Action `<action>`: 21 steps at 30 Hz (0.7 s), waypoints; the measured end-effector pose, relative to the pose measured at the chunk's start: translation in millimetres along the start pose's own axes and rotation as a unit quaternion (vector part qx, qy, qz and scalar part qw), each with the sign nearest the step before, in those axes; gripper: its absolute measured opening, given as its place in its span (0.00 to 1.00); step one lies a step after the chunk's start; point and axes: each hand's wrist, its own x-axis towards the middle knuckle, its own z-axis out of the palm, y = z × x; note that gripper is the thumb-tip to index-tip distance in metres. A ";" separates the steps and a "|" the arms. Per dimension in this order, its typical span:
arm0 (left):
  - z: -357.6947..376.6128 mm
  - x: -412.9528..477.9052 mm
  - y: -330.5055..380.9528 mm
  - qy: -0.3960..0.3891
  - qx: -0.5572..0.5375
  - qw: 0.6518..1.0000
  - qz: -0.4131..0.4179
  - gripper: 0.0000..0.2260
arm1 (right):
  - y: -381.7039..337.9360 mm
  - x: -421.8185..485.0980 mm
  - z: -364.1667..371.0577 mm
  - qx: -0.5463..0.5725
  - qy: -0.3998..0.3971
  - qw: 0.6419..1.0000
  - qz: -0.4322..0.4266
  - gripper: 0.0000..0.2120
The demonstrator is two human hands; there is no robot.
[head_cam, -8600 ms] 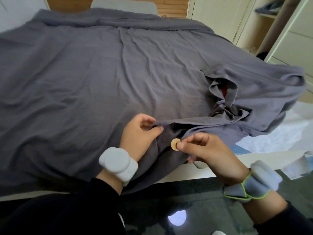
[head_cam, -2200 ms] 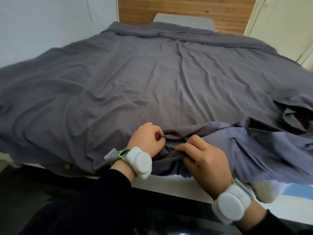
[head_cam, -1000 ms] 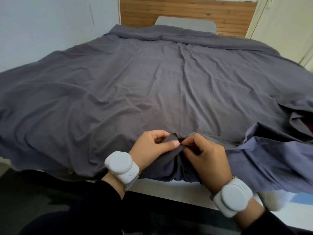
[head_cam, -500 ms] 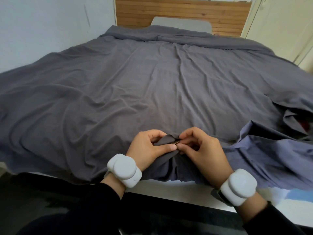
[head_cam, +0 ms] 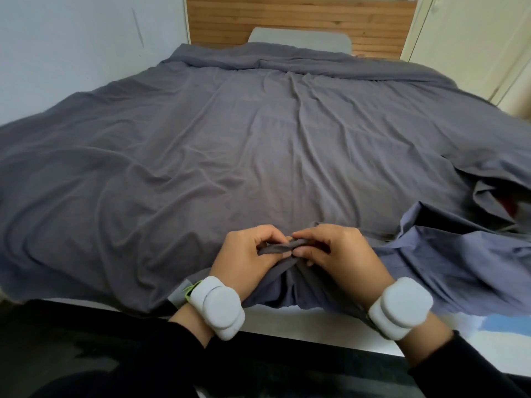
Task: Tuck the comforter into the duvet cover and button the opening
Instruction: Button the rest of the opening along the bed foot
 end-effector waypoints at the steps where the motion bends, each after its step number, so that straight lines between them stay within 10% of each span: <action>1: -0.1 0.5 -0.4 0.009 -0.009 1.000 -0.003 0.05 | -0.8 -0.5 1.2 -0.027 0.014 0.999 -0.012 0.08; 10: 3.4 -0.6 -3.2 0.041 -0.027 0.999 -0.010 0.04 | -6.4 -4.0 10.2 -0.092 0.043 0.995 0.009 0.16; 21: -1.9 -3.4 -0.4 0.018 0.023 0.999 -0.018 0.02 | -11.1 -2.4 19.7 -0.110 0.065 0.992 0.023 0.03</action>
